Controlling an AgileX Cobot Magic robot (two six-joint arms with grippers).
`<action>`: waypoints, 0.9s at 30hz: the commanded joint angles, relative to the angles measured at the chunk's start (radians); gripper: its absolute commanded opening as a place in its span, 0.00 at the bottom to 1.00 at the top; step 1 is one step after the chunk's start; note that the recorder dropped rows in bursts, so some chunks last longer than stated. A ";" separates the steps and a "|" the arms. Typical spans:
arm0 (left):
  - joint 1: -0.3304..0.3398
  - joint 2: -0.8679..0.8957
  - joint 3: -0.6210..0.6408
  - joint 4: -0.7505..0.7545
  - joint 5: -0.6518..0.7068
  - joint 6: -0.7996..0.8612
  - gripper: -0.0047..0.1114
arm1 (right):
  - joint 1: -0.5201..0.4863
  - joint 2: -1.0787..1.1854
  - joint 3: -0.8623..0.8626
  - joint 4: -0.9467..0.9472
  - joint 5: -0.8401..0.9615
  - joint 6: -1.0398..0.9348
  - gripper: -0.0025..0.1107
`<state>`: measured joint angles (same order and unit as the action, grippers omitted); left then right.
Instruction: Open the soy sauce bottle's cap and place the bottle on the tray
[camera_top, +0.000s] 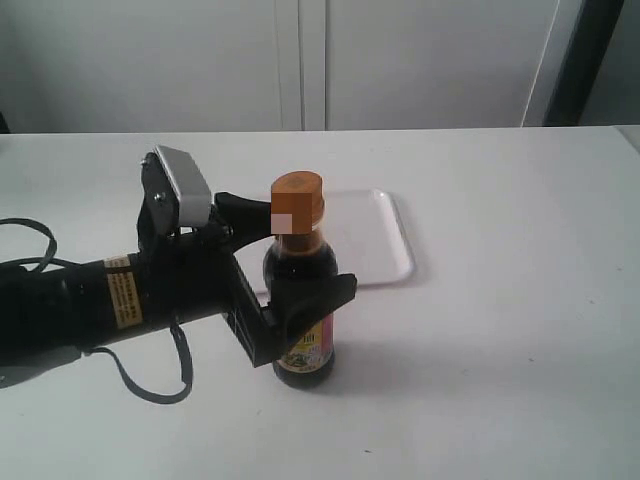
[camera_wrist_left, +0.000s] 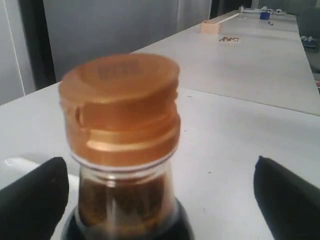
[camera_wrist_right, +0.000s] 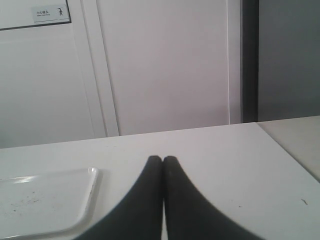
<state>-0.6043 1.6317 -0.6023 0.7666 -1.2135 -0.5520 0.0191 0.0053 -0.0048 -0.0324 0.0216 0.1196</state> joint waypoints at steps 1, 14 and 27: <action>-0.006 0.028 -0.007 -0.016 -0.008 0.031 0.91 | 0.001 -0.005 0.005 -0.002 -0.015 -0.011 0.02; -0.008 0.113 -0.016 -0.044 -0.008 0.080 0.91 | 0.001 -0.005 0.005 -0.002 -0.009 -0.011 0.02; -0.031 0.189 -0.069 -0.061 -0.008 0.082 0.91 | 0.001 -0.005 0.005 -0.002 -0.001 -0.011 0.02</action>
<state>-0.6285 1.8121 -0.6641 0.7133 -1.2140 -0.4683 0.0191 0.0053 -0.0048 -0.0324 0.0216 0.1196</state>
